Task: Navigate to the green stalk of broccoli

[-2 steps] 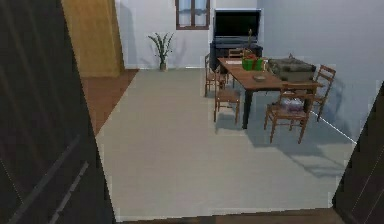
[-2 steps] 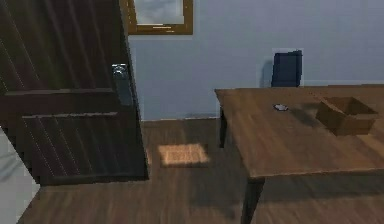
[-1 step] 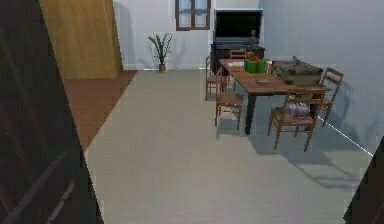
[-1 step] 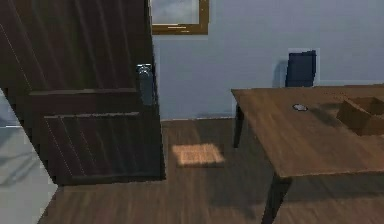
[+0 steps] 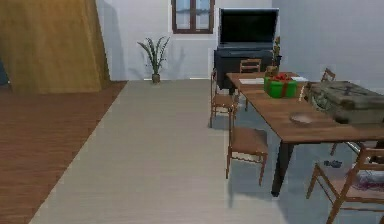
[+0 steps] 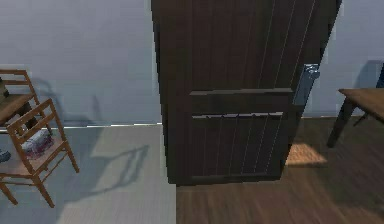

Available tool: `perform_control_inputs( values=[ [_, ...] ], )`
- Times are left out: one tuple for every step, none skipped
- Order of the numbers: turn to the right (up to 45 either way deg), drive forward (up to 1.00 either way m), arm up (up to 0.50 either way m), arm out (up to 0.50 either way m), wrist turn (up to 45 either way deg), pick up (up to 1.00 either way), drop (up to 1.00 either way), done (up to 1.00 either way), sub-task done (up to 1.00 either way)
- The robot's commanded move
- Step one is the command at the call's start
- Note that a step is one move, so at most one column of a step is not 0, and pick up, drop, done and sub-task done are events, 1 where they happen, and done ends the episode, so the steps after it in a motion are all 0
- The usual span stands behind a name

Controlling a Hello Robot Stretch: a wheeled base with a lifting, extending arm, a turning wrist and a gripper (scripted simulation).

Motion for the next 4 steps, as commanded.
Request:
perform_control_inputs(
  values=[
    [-12.0,0.0,0.0,0.0,0.0,0.0,0.0,0.0,0.0],
    [0.0,0.25,0.0,0.0,0.0,0.0,0.0,0.0,0.0],
    [-36.0,0.0,0.0,0.0,0.0,0.0,0.0,0.0,0.0],
    [0.0,0.45,0.0,0.0,0.0,0.0,0.0,0.0,0.0]
  ],
)
